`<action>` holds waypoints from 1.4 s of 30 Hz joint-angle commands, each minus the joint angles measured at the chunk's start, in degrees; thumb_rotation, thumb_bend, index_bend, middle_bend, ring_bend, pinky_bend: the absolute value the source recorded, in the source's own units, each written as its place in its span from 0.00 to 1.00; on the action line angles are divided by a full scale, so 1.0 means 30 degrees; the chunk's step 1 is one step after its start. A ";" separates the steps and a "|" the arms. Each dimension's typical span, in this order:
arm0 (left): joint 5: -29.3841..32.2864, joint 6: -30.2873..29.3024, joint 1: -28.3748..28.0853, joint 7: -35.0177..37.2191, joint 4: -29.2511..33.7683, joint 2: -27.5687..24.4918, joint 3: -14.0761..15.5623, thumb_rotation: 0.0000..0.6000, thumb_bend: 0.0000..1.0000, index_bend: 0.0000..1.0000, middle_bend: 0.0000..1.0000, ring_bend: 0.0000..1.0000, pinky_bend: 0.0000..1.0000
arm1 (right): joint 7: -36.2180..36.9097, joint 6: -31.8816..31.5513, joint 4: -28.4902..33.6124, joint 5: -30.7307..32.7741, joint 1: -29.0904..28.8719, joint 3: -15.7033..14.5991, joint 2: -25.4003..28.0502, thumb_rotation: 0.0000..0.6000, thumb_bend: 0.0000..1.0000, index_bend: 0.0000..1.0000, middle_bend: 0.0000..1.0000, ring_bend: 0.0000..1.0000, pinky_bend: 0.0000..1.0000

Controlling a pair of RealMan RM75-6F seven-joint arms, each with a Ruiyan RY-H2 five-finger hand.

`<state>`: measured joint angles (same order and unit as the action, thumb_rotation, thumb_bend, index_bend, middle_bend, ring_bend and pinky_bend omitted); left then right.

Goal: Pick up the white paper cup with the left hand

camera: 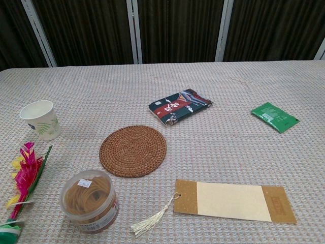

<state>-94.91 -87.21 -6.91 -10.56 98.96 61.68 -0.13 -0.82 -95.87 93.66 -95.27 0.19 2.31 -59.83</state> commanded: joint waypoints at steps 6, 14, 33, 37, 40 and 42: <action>0.0302 0.0282 -0.0080 0.0065 -0.0037 0.0014 -0.0057 1.00 0.00 0.00 0.00 0.00 0.00 | 0.0011 0.0291 0.0006 0.0117 -0.0124 0.0037 -0.0022 1.00 0.00 0.00 0.00 0.00 0.00; 0.2890 0.4582 -0.3028 -0.0293 -0.0546 0.0744 -0.1910 1.00 0.00 0.00 0.00 0.00 0.00 | 0.0070 0.1480 0.0148 0.0800 -0.0748 0.0338 -0.0022 1.00 0.00 0.00 0.00 0.00 0.00; 0.9160 1.1868 -0.8478 -0.2025 -0.6639 0.5909 -0.3652 1.00 0.00 0.19 0.25 0.21 0.28 | -0.0722 0.3465 -0.0136 0.2779 -0.1436 0.0678 -0.0370 1.00 0.00 0.00 0.00 0.00 0.00; 0.9681 1.2276 -0.8777 -0.1703 -0.7648 0.6505 -0.3657 1.00 0.00 0.27 0.35 0.27 0.37 | -0.0652 0.3475 -0.0223 0.3005 -0.1395 0.0722 -0.0342 1.00 0.00 0.00 0.00 0.00 0.00; 0.9752 1.2025 -0.8883 -0.1723 -0.8147 0.6812 -0.3655 1.00 0.05 0.35 0.43 0.32 0.41 | -0.0503 0.3399 -0.0288 0.3110 -0.1346 0.0767 -0.0296 1.00 0.00 0.00 0.00 0.00 0.00; 1.0139 1.2069 -0.8912 -0.1805 -0.8112 0.6857 -0.3678 1.00 0.17 0.39 0.47 0.35 0.44 | -0.0386 0.3389 -0.0320 0.3154 -0.1331 0.0780 -0.0265 1.00 0.00 0.00 0.00 0.00 0.00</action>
<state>-65.31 -51.06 -33.50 -15.82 74.51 82.18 -11.11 -2.04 -85.69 92.74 -85.86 -3.83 4.63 -60.66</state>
